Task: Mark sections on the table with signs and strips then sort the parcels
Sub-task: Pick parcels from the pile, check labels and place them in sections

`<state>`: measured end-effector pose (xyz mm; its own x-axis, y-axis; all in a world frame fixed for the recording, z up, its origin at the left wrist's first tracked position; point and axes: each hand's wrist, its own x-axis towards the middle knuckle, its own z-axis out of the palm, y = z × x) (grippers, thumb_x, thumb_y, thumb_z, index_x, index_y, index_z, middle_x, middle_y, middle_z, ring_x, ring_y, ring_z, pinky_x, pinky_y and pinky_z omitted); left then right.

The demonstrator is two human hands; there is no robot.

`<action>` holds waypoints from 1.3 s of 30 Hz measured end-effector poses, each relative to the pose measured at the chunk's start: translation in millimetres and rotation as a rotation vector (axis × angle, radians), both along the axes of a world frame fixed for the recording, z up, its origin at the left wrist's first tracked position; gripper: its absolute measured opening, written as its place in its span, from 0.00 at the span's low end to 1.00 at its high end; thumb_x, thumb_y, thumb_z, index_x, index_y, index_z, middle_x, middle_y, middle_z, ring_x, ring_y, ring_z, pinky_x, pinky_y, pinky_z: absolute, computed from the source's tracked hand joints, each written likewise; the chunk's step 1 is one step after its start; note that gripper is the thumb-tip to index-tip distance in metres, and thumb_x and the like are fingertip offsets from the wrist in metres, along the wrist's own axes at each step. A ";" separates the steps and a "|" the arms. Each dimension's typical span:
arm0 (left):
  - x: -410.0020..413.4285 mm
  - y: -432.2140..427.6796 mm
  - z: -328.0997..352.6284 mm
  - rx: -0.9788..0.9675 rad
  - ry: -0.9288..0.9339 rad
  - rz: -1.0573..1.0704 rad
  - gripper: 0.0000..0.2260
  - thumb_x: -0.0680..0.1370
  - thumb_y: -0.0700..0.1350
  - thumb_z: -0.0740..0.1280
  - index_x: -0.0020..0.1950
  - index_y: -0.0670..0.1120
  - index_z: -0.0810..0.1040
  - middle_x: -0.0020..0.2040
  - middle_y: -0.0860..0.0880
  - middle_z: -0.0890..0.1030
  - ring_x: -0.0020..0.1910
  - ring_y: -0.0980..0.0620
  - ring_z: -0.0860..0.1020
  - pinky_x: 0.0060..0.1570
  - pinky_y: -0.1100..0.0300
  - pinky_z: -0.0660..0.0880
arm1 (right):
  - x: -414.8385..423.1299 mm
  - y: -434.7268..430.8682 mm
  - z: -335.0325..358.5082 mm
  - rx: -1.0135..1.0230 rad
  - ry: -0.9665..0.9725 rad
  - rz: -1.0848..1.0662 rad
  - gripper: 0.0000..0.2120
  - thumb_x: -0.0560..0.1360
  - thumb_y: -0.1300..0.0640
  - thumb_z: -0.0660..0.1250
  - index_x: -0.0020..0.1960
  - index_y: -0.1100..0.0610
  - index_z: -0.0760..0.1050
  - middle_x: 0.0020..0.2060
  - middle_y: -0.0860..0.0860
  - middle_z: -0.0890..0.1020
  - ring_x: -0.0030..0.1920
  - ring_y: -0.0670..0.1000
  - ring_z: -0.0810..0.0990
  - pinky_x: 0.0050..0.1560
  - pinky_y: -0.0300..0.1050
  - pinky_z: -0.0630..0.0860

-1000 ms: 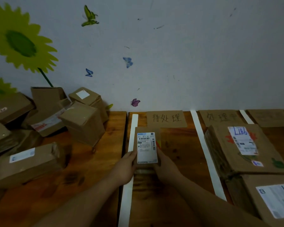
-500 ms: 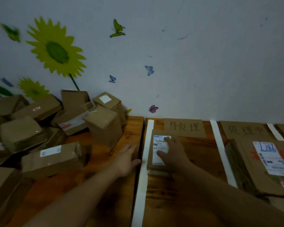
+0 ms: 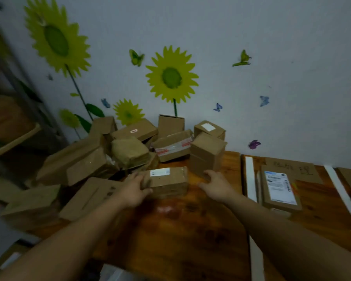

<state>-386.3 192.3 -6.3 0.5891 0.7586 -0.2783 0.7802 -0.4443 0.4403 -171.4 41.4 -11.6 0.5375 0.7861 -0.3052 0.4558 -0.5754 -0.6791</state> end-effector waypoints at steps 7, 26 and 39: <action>-59.7 36.3 -4.8 -0.127 -0.080 0.180 0.32 0.77 0.52 0.66 0.77 0.50 0.54 0.78 0.46 0.51 0.76 0.46 0.55 0.73 0.50 0.57 | -50.0 42.6 5.3 -0.094 -0.004 0.050 0.30 0.78 0.48 0.65 0.76 0.50 0.58 0.72 0.55 0.63 0.70 0.56 0.66 0.71 0.51 0.63; 14.9 90.4 -50.7 -0.140 0.218 0.062 0.35 0.77 0.61 0.60 0.77 0.47 0.50 0.72 0.47 0.67 0.73 0.45 0.63 0.73 0.40 0.44 | -8.2 108.8 -64.8 -0.006 0.381 -0.049 0.37 0.71 0.57 0.73 0.73 0.48 0.56 0.70 0.52 0.68 0.64 0.51 0.71 0.62 0.52 0.73; -16.0 42.0 -17.7 -0.349 -0.296 0.196 0.23 0.78 0.56 0.63 0.70 0.51 0.64 0.68 0.48 0.70 0.64 0.47 0.71 0.61 0.52 0.71 | -68.0 49.4 -13.8 0.251 0.203 -0.575 0.16 0.76 0.44 0.65 0.59 0.50 0.68 0.64 0.54 0.63 0.55 0.56 0.72 0.57 0.56 0.76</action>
